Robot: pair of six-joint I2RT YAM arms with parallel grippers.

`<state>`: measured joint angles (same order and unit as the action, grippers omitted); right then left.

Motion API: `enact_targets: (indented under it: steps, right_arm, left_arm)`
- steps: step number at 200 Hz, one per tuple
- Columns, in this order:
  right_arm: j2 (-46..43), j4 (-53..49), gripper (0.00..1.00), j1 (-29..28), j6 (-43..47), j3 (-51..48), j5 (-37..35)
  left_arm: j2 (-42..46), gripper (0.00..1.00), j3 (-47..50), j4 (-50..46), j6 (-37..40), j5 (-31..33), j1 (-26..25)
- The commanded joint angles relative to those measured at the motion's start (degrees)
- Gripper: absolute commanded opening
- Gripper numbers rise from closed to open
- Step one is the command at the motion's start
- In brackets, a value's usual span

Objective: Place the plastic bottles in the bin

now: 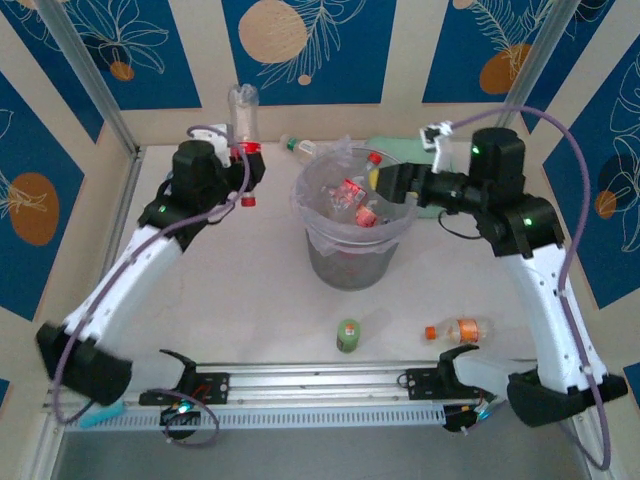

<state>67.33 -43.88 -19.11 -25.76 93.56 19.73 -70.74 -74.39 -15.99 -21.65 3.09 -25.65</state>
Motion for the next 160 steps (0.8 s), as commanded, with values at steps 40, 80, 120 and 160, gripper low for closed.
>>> enact_targets:
  steps: [40, 80, 120, 160]
  right_arm:
    - [14.59, 2.19, 0.99, -8.83, 0.68, 18.89, 3.20]
    - [19.98, 3.14, 0.99, -9.56, 0.76, 24.54, 4.52]
    - [22.68, 0.33, 0.94, -9.58, 1.22, 27.37, 6.02]
    - [22.08, -0.55, 0.70, -8.45, 2.27, 27.03, 4.20]
  left_arm:
    - [11.67, 0.35, 2.01, -7.02, 11.06, -7.44, -13.62]
    - [7.60, 0.34, -0.49, -7.94, 14.70, -9.24, -19.08]
    - [4.91, 0.34, -4.27, -8.30, 14.82, -7.81, -20.13]
    - [4.25, 0.33, -3.59, -4.79, 14.74, -10.52, -20.23]
